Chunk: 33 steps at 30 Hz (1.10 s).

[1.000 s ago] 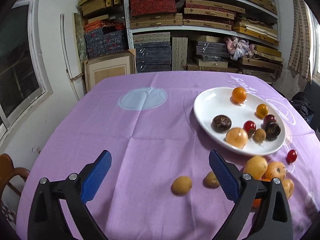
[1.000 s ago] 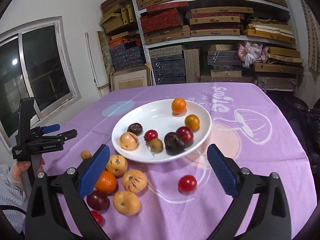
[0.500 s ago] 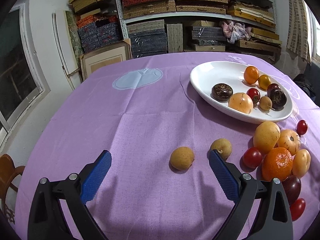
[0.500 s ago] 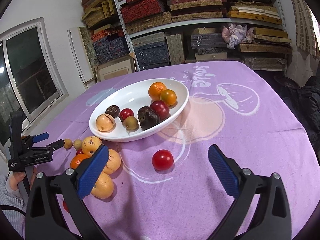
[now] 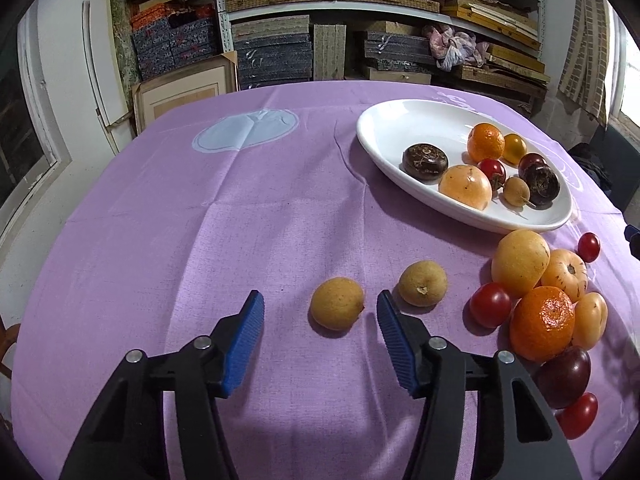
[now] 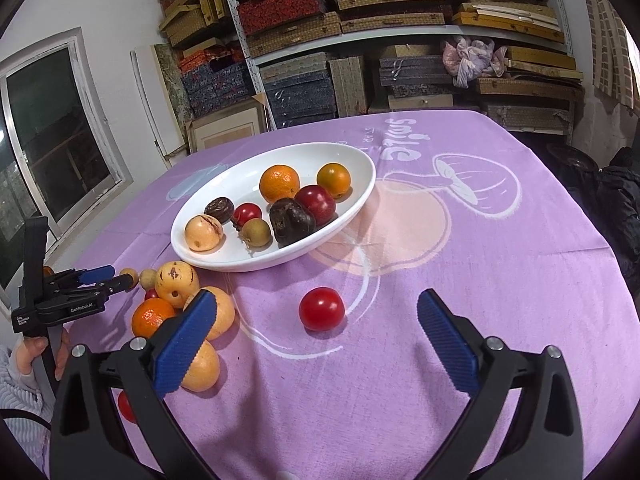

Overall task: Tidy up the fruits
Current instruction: 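Move both open tools back toward the remaining fruits, then close the left tool on a small brown fruit while the right tool grasps a red tomato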

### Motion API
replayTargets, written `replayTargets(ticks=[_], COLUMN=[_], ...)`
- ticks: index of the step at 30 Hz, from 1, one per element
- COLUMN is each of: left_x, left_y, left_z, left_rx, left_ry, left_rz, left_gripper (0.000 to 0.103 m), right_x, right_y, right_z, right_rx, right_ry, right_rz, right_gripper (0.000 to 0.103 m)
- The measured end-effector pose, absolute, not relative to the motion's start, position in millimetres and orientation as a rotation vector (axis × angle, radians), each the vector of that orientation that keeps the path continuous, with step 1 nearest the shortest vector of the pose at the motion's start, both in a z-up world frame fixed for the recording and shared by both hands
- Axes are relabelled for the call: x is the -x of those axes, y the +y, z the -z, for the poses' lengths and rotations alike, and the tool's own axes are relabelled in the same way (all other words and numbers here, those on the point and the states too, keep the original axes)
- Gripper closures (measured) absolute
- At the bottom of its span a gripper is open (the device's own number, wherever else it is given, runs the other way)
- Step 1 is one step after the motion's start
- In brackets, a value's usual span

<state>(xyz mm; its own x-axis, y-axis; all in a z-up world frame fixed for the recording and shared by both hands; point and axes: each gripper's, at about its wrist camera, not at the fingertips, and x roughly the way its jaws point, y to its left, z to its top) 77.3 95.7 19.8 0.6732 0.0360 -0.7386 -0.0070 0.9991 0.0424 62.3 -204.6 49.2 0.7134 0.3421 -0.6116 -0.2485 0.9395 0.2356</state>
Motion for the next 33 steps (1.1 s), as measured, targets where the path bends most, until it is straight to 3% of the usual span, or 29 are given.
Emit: replayTargets(ticks=[5, 7, 17, 22, 33], left_x=[-84, -87, -87, -86, -86], left_y=[95, 96, 99, 103, 99], left_z=[-16, -15, -15, -15, -15], left_rx=[-0.009, 0.004, 0.036, 0.06, 0.028], left_ry=[0.86, 0.869, 0.867, 0.869, 0.87], left_rz=[0.024, 0.041, 0.055, 0.054, 0.04], left_gripper=[0.062, 0.074, 0.075, 0.075, 0.074], right_x=[-65, -65, -68, -64, -82], right_y=[-207, -209, -207, -197, -180], right_z=[-47, -46, -47, -45, -33], right_rx=[-0.149, -0.156, -0.044, 0.093, 0.12], right_ry=[0.718, 0.722, 0.762, 0.776, 0.796], right_rz=[-0.328, -0.328, -0.316, -0.321, -0.341], right_gripper=[0.004, 0.004, 0.005, 0.034, 0.037])
